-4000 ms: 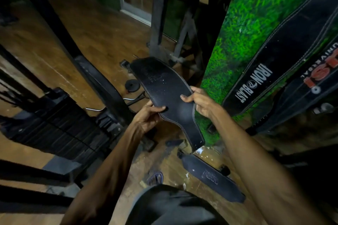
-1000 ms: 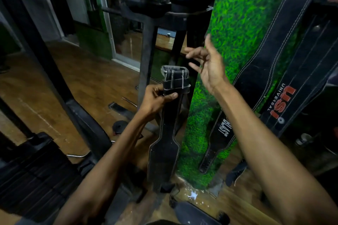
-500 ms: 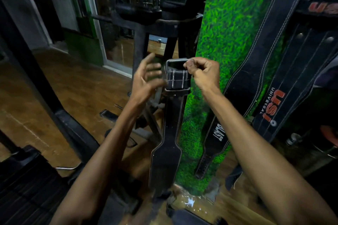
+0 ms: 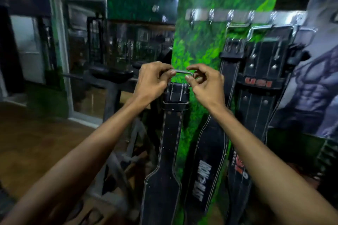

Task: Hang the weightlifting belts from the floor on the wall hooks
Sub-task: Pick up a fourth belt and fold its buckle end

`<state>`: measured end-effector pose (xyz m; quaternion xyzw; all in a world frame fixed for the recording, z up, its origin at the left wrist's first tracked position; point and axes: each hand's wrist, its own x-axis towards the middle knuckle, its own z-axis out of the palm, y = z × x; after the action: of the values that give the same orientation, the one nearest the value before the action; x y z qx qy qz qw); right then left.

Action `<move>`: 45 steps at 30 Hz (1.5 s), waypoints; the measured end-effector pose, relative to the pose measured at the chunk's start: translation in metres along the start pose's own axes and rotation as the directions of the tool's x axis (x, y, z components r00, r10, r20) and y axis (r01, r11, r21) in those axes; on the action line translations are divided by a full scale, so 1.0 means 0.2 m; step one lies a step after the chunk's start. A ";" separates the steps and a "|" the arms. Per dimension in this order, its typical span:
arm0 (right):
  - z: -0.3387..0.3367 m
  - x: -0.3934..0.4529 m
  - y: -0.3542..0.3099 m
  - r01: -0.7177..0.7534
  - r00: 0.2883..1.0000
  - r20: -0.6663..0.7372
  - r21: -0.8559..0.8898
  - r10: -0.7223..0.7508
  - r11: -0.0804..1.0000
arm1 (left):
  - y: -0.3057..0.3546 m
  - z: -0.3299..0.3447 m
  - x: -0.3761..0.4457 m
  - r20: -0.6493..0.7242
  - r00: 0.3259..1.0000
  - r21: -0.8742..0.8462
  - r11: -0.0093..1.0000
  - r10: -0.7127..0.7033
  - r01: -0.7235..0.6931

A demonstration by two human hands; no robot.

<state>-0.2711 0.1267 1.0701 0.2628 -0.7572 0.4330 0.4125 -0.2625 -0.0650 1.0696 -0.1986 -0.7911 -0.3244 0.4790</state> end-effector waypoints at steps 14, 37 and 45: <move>-0.32 0.69 -0.01 0.020 0.945 -0.268 -0.517 -0.185 0.856 | 0.28 0.23 0.86 -0.051 0.983 0.339 0.929 0.175 -0.148; -0.03 0.16 0.09 0.176 0.923 -0.239 -0.438 -0.303 0.882 | 0.03 0.39 0.27 -0.236 0.965 -0.098 0.986 0.111 -0.138; 0.25 -0.78 0.49 -0.123 0.990 0.021 -0.383 0.141 0.916 | -0.38 0.59 -0.86 0.163 0.932 -0.017 0.944 -0.322 0.329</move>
<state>-0.2846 0.1374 0.8797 0.1364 -0.8524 0.2981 0.4073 -0.3048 -0.0368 0.8525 -0.1002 -0.8412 -0.3999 0.3499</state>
